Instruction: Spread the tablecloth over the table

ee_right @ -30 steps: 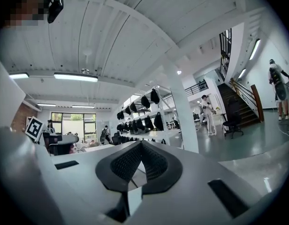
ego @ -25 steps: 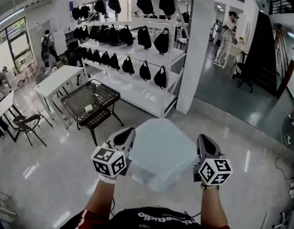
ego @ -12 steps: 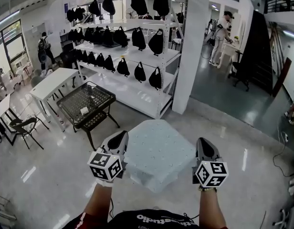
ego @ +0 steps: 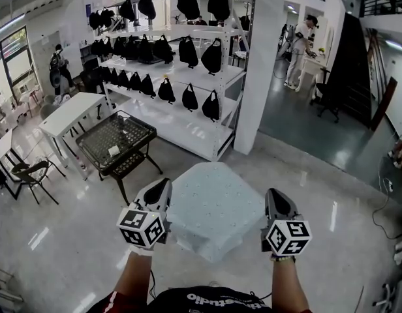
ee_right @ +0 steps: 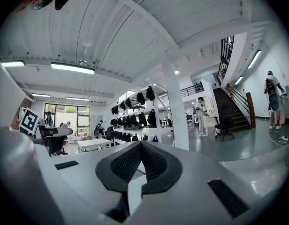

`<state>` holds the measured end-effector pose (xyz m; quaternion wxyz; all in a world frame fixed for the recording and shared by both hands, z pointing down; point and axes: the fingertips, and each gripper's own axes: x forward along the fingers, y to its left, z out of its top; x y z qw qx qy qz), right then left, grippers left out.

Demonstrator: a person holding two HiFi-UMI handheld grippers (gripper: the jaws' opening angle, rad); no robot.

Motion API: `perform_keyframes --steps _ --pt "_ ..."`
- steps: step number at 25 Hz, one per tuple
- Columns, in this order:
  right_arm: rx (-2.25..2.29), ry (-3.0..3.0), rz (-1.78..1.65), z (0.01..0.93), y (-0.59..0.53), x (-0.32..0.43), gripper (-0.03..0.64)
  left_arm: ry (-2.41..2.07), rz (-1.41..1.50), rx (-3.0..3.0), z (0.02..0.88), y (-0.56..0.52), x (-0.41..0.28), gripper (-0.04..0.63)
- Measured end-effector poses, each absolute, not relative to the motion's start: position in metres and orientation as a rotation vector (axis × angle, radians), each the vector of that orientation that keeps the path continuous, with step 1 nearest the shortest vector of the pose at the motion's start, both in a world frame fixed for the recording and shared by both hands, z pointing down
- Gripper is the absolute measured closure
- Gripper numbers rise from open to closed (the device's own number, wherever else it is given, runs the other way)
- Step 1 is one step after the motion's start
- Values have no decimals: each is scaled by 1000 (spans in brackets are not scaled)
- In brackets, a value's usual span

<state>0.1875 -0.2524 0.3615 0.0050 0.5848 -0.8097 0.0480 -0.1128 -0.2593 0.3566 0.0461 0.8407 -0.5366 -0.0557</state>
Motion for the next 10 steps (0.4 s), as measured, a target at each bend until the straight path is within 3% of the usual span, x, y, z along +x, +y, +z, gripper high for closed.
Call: perform_keyframes --steps 10 --pt "1838 -2532 146 361 -246 193 592 -1633 -144 2576 359 -255 -109 578"
